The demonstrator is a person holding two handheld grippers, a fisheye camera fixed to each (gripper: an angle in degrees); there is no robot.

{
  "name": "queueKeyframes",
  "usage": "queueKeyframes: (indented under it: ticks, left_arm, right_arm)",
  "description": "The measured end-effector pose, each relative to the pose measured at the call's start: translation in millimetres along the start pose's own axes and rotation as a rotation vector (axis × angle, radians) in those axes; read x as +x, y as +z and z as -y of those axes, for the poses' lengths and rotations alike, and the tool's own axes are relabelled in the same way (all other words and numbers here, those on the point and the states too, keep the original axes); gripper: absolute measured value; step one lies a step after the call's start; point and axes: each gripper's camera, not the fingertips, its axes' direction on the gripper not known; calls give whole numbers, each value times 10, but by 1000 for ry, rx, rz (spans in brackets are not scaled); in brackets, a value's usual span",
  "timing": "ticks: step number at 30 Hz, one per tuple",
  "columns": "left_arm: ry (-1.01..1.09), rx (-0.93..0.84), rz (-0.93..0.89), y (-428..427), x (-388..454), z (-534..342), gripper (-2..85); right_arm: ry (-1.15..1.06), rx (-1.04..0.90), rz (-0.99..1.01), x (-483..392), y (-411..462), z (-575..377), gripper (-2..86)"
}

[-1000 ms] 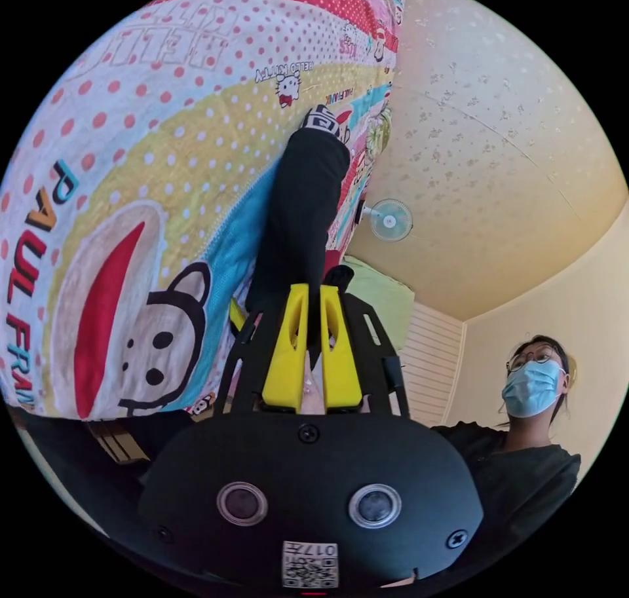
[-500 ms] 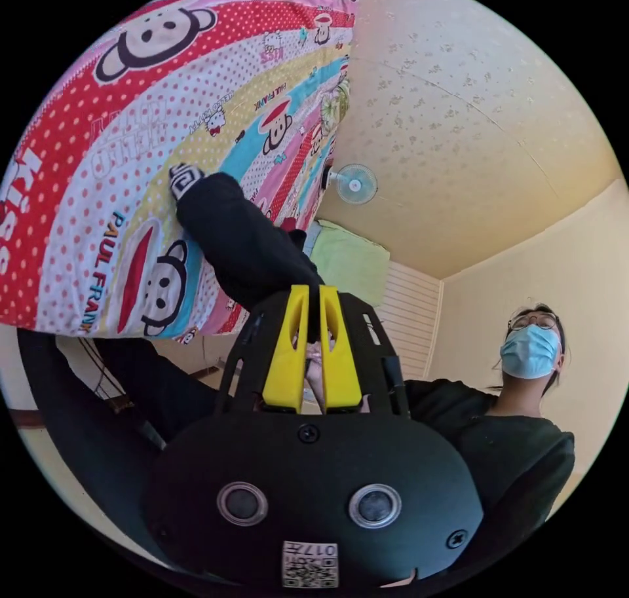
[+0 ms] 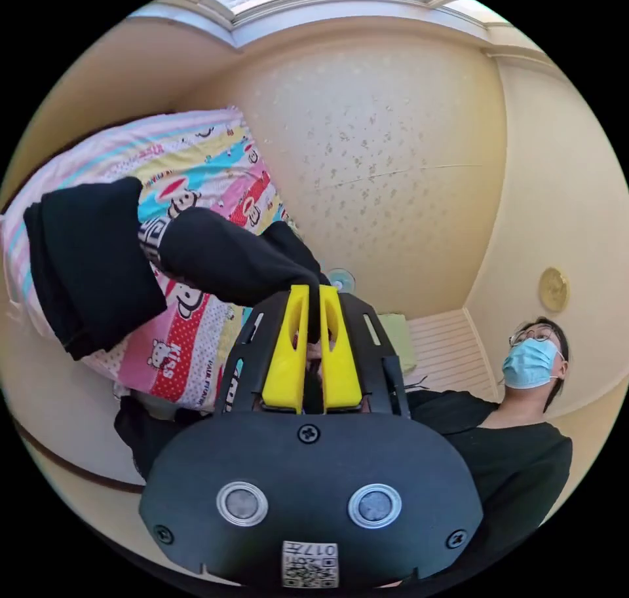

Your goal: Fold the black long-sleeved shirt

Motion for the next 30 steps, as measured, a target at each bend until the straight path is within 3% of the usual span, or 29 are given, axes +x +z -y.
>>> queueKeyframes:
  ticks: [4, 7, 11, 13, 18, 21, 24, 28, 30]
  left_arm:
    - [-157, 45, 178, -130, -423, -159, 47]
    - [-465, -29, 319, -65, -1066, -565, 48]
    - [-658, -126, 315, 97, -1487, -1175, 8]
    - [-671, -173, 342, 203, -1488, -1243, -2]
    - [-544, -285, 348, 842, -1218, -805, -9]
    - [-365, -426, 373, 1624, -786, -351, -10]
    - [-152, -606, 403, 2646, -239, -57, -10]
    - [141, -986, 499, 4374, 174, -207, -10]
    - [139, -1166, 605, 5040, 72, -481, -10]
  right_arm:
    - [98, -166, -100, 301, 606, 151, 25]
    - [296, -299, -261, 674, 713, -145, 30]
    - [435, -276, -315, 792, 267, -744, 14]
    - [544, -209, -442, 754, -285, -1179, 9]
    - [747, 110, -675, 337, -1544, -2096, 6]
    - [780, 298, -732, -92, -2099, -2555, 5]
    - [737, 417, -809, -559, -2463, -2877, 4]
    - [710, 433, -1014, -962, -2736, -3239, 4]
    - [745, 427, -1097, -1003, -2822, -3396, 4]
